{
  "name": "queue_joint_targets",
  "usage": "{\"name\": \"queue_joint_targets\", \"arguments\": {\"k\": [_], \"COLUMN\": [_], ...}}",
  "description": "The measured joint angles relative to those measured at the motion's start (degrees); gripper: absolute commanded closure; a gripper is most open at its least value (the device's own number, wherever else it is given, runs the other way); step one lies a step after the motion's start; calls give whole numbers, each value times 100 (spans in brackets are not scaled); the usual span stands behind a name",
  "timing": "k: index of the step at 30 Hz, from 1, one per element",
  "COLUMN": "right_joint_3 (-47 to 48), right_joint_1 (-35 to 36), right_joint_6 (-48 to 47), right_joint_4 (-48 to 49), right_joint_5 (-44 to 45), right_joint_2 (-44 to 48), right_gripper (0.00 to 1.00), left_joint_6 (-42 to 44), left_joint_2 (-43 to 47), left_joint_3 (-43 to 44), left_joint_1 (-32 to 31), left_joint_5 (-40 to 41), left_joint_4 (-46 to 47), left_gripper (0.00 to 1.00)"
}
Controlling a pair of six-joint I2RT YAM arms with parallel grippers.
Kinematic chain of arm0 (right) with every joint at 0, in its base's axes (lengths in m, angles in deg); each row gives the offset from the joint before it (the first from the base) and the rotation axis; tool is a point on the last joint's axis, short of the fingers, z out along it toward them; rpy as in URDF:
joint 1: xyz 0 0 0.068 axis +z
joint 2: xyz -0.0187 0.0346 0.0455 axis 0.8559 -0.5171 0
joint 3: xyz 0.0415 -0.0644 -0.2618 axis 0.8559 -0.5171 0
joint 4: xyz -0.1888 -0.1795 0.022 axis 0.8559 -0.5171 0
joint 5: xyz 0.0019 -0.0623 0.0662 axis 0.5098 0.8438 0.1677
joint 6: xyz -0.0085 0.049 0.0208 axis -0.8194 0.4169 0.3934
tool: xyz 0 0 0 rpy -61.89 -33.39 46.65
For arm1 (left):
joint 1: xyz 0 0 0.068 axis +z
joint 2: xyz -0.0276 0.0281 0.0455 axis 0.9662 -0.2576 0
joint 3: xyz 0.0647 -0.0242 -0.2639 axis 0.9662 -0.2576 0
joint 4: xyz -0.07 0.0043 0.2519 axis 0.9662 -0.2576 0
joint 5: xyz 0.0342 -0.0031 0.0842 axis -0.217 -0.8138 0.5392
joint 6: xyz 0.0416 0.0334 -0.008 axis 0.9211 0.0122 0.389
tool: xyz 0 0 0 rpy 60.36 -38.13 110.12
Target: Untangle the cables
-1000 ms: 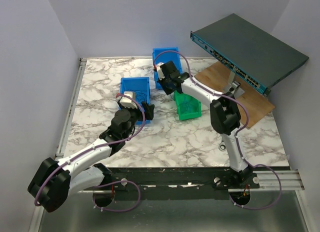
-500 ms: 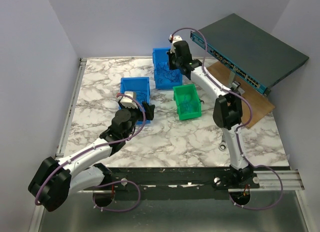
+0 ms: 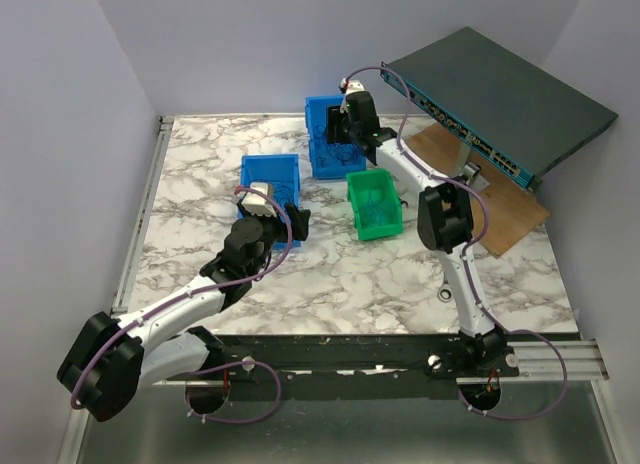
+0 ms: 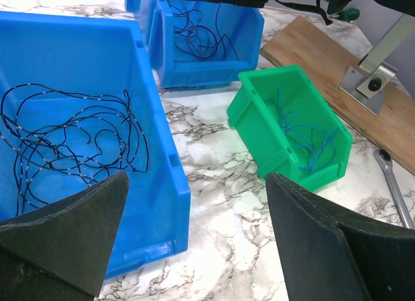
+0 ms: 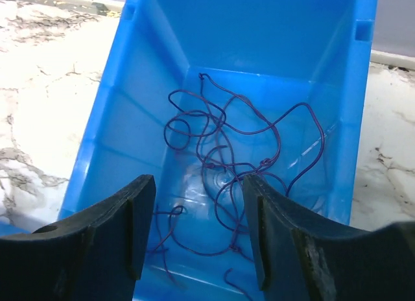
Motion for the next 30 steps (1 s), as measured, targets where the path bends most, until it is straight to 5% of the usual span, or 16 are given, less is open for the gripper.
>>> {"name": "queue_joint_targets", "arguments": {"k": [6, 11, 22, 30], "right_joint_3": [-273, -1384, -6048, -8389], "right_joint_1": [9, 9, 9, 15], "right_joint_6": [20, 94, 221, 236], "right_joint_4": [-35, -26, 1755, 2389], "right_joint_5": [-85, -249, -809, -855], "right_joint_2": [354, 1506, 5490, 7591], "right_gripper": [14, 8, 7, 6], "left_joint_6": [13, 15, 92, 208], "left_joint_2": [-31, -37, -7, 79], "left_joint_3": [2, 7, 7, 4], "left_joint_1": [0, 0, 0, 0], "left_joint_5": [-22, -57, -210, -299], "left_joint_4": [0, 2, 90, 129], "left_gripper": [10, 10, 10, 7]}}
